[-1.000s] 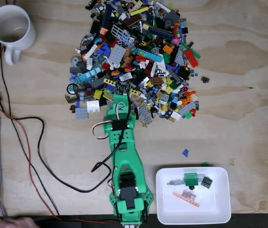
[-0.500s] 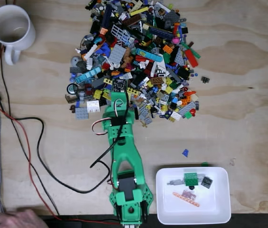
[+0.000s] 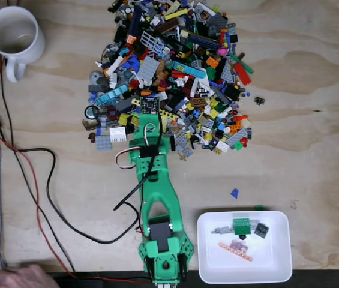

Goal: Find the closest Lego and put it in the bin.

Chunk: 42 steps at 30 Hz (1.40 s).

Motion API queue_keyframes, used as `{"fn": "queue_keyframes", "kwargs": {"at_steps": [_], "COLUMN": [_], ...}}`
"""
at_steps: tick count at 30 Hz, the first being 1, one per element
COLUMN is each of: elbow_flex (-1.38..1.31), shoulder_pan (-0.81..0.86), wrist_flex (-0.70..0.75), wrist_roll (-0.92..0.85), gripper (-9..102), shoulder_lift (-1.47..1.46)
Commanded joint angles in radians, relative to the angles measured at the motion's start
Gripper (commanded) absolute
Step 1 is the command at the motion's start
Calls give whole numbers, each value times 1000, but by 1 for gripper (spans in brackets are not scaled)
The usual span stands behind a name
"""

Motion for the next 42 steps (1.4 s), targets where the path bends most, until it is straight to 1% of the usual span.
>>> {"fn": "queue_keyframes", "kwargs": {"at_steps": [1, 4, 9, 13, 16, 22, 24, 27, 30, 36, 42], "elbow_flex": [-71, -98, -281, -296, -275, -110, -71, 6, 74, 166, 255], "shoulder_pan": [-6, -8, 44, 172, 331, 755, 899, 1120, 1285, 1531, 1681], "wrist_flex": [15, 61, 298, 423, 486, 506, 535, 537, 552, 572, 525], "wrist_roll": [6, 15, -15, -69, -100, -193, -244, -336, -377, -403, -445], "gripper": [1, 0, 3, 4, 5, 6, 7, 8, 8, 7, 7], "shoulder_lift": [23, 66, 187, 316, 408, 607, 680, 775, 850, 965, 1006]}}
